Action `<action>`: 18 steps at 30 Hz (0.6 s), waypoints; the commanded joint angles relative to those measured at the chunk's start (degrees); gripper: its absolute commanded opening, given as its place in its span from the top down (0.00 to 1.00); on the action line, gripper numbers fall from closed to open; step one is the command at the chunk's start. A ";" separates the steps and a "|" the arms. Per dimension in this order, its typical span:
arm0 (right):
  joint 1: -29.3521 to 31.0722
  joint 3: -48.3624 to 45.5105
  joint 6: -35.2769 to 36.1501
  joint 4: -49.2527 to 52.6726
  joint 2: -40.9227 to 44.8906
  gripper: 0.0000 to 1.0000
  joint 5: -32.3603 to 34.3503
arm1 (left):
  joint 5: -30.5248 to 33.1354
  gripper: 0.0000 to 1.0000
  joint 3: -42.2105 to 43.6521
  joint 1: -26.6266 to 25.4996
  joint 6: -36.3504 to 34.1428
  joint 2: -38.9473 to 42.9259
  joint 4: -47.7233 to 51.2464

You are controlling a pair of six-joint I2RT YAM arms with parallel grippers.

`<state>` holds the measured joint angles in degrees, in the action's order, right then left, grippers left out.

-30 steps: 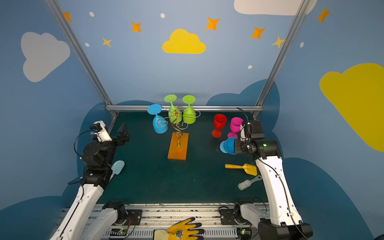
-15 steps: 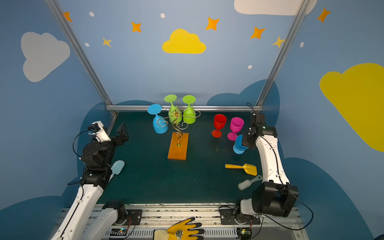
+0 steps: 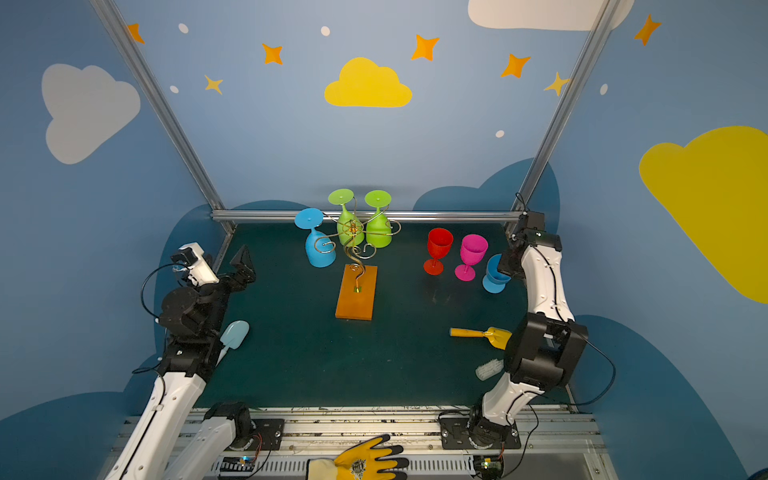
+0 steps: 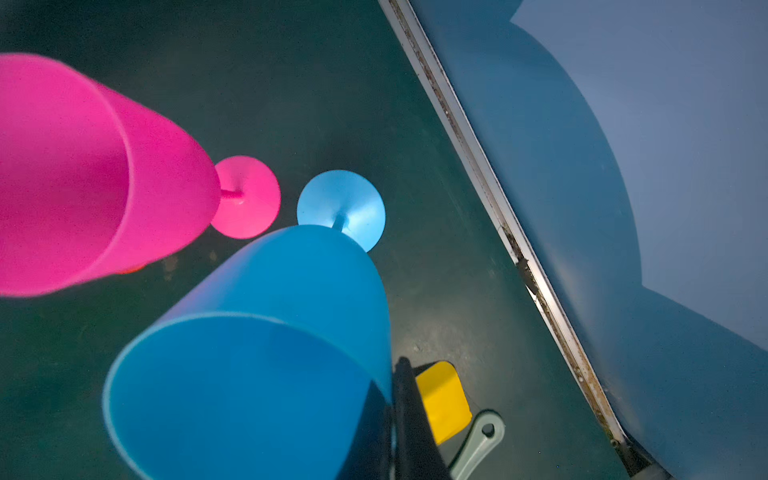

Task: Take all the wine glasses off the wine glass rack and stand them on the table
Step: 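Lower the blue glass upright beside the pink goblet and open the right gripper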

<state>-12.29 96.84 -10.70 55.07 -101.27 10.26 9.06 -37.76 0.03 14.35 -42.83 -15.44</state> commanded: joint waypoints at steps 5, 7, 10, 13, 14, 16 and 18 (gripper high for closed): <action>-0.79 15.47 0.40 6.70 -12.74 1.00 -0.77 | 0.57 0.03 0.07 0.04 -1.08 0.18 0.06; -1.15 20.97 0.12 11.16 -16.68 1.00 -1.79 | 0.37 0.03 -0.03 0.06 -1.08 -0.05 0.24; -1.64 27.72 -1.69 16.92 -21.89 1.00 -2.15 | 0.30 0.03 -0.11 0.22 -1.08 -0.31 0.39; -1.90 30.57 -2.56 18.98 -23.90 1.00 -3.81 | 0.17 0.03 -0.12 0.29 -1.08 -0.47 0.36; -1.84 30.42 -2.55 18.79 -23.77 1.00 -4.23 | 0.17 0.03 -0.07 0.41 -1.08 -0.50 0.41; -1.86 30.03 -2.52 18.25 -23.29 0.95 -4.53 | 0.15 0.02 -0.17 0.44 -1.08 -0.62 0.42; -1.86 30.21 -2.50 18.23 -22.91 0.85 -4.74 | 0.03 0.03 -0.14 0.46 -0.99 -0.75 0.52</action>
<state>-14.22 126.21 -12.32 69.63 -123.98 7.16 9.06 -37.76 0.27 13.87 -43.62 -15.40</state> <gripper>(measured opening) 0.118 0.975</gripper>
